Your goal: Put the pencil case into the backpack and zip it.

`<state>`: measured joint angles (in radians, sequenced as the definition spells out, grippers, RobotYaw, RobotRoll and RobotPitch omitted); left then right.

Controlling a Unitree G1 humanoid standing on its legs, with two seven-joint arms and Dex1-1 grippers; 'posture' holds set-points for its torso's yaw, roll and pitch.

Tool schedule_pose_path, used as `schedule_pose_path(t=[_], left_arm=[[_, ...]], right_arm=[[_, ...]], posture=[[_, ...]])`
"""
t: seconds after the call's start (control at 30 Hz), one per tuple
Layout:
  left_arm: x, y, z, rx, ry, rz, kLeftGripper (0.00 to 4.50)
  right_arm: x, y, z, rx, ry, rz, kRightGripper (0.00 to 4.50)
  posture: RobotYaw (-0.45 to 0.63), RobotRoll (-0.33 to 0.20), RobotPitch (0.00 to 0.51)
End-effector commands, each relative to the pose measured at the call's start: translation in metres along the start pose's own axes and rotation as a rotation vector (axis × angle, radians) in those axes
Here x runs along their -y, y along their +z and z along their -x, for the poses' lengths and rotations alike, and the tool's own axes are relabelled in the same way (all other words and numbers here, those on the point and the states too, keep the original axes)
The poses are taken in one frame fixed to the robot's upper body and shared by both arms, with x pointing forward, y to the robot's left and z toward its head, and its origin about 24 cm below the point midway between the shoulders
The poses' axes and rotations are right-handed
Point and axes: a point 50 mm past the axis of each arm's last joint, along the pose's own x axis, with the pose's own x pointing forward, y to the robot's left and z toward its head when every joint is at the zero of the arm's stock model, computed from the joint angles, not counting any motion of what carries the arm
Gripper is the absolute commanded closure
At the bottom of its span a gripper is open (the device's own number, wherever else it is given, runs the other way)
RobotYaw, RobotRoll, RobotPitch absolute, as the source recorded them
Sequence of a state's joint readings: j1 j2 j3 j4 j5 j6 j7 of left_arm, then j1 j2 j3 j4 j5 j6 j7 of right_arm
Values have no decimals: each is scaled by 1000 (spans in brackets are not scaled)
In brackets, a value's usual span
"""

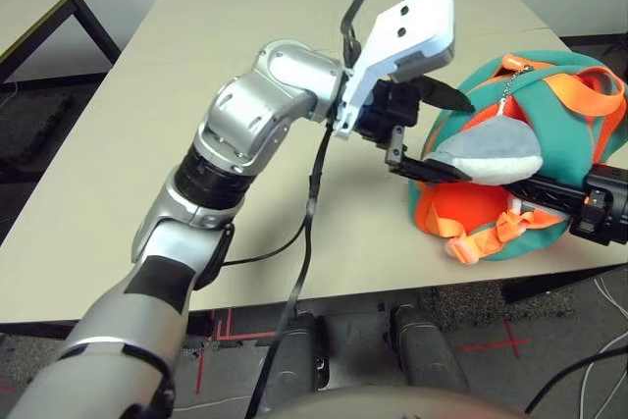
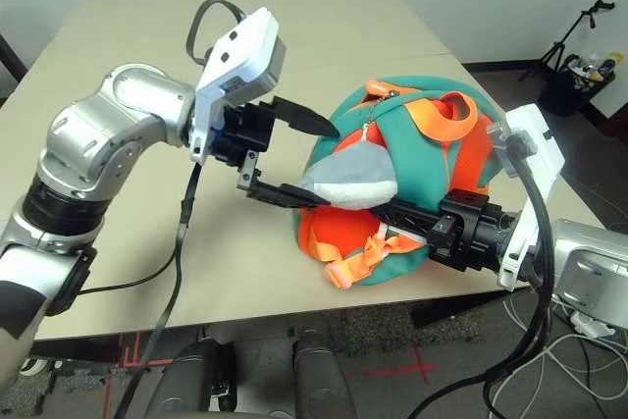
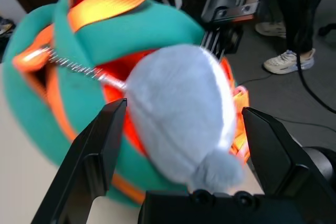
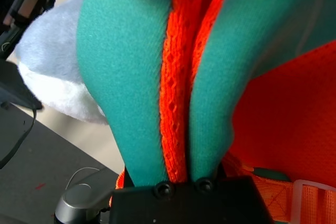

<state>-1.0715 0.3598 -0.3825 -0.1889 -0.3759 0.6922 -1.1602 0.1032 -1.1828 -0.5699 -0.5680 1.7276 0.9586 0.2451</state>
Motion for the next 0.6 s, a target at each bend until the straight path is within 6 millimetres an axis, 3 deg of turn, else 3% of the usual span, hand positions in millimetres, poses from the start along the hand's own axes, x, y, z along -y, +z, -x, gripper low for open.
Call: schedule_pose_path(t=[0.03,0.13,0.23,0.5,0.6], left_arm=[[3,-8,-7,-51,0,-36,0],[4,-15,-8,-88,9,-32,0],[3,-20,-7,-112,27,-22,566],[-5,-25,0,-114,106,-4,3349],[-11,-20,14,-67,165,43,4180]], right_arm=[[-2,-1,0,-2,1,7,4375],[-1,-1,-1,-1,3,7,4375],[-1,-1,-2,0,6,7,4375],[0,1,-4,2,14,8,4375],[0,1,-5,1,16,8,4375]], posture=[[-118,0,110],[-114,0,111],[-108,0,112],[-95,0,110],[-95,0,107]])
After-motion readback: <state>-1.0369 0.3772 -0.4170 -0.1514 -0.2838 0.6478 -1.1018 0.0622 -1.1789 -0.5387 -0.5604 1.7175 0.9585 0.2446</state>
